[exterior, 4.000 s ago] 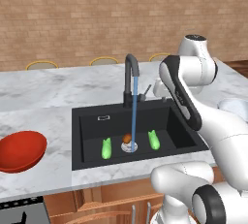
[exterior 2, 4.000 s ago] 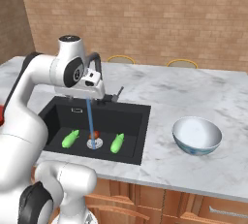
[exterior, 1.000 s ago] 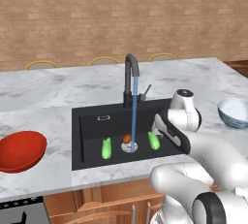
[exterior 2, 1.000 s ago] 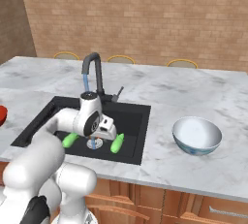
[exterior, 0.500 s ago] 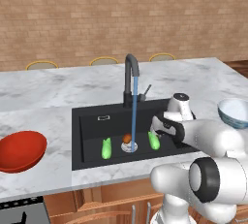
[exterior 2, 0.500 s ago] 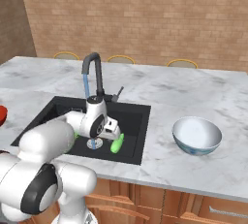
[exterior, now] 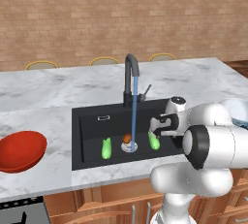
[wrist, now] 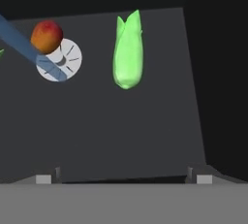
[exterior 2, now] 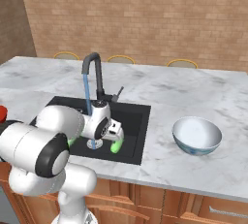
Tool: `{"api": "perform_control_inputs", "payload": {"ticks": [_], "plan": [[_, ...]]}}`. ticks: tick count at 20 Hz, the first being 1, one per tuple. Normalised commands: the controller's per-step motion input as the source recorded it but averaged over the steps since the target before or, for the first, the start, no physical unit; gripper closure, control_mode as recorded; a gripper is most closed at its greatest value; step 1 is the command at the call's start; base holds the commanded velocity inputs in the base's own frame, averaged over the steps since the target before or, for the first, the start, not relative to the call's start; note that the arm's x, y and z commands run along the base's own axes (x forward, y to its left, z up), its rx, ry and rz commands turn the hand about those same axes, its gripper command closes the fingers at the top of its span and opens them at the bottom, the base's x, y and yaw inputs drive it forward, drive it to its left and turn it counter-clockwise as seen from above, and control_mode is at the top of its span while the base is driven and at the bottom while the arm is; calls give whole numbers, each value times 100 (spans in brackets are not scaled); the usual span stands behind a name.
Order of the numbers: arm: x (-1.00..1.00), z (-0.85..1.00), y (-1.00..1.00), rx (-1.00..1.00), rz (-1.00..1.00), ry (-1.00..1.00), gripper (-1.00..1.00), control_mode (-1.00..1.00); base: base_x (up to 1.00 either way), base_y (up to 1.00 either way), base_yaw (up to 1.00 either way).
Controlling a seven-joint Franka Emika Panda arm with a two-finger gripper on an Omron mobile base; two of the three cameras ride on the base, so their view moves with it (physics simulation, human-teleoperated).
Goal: Pick the corns from the sink and place them in one bowl. Place the mango in the other bowl. Then turn off the sink faucet.
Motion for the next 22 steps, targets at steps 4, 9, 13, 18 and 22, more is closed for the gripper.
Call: {"api": "perform_control_inputs", "payload": {"ticks": [4, 9, 13, 18, 22], "plan": [[25, -36, 0, 0, 0, 0, -100, -100, 0, 0, 0], [24, -33, 0, 0, 0, 0, -100, -100, 0, 0, 0], [22, -32, 0, 0, 0, 0, -100, -100, 0, 0, 0], [22, -31, -4, 0, 0, 0, -100, -100, 0, 0, 0], [25, -31, -4, 0, 0, 0, -100, -100, 0, 0, 0]]}}
